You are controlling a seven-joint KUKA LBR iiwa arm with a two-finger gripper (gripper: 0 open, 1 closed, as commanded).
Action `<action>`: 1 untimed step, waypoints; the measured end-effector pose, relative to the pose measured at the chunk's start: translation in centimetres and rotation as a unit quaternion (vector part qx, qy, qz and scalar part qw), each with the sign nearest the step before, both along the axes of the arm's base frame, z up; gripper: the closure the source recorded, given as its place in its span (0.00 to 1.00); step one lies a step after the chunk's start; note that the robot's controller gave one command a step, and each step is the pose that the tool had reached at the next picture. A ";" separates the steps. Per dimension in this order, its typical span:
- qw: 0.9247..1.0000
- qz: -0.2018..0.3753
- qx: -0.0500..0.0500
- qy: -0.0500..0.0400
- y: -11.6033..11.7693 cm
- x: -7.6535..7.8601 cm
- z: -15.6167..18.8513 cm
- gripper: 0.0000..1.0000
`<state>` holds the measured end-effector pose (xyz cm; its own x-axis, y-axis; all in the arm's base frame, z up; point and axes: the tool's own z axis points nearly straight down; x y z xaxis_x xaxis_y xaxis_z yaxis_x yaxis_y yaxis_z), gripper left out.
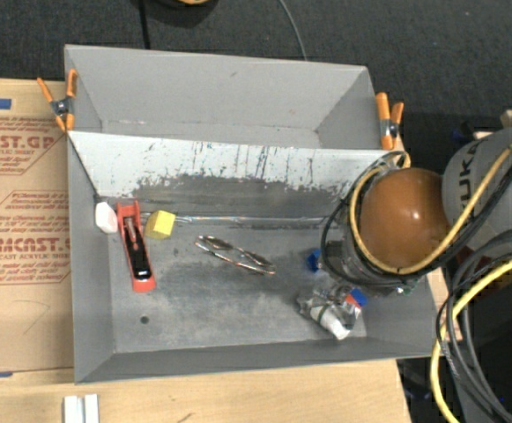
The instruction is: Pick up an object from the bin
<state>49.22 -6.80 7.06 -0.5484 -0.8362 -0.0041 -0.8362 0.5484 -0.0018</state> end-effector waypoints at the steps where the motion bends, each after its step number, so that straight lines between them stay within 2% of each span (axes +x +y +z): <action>1: 1.000 0.000 0.000 0.000 0.0 0.0 0.0 1.00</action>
Offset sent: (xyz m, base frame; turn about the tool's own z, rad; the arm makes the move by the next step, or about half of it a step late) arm 0.0000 0.0000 0.0000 0.0000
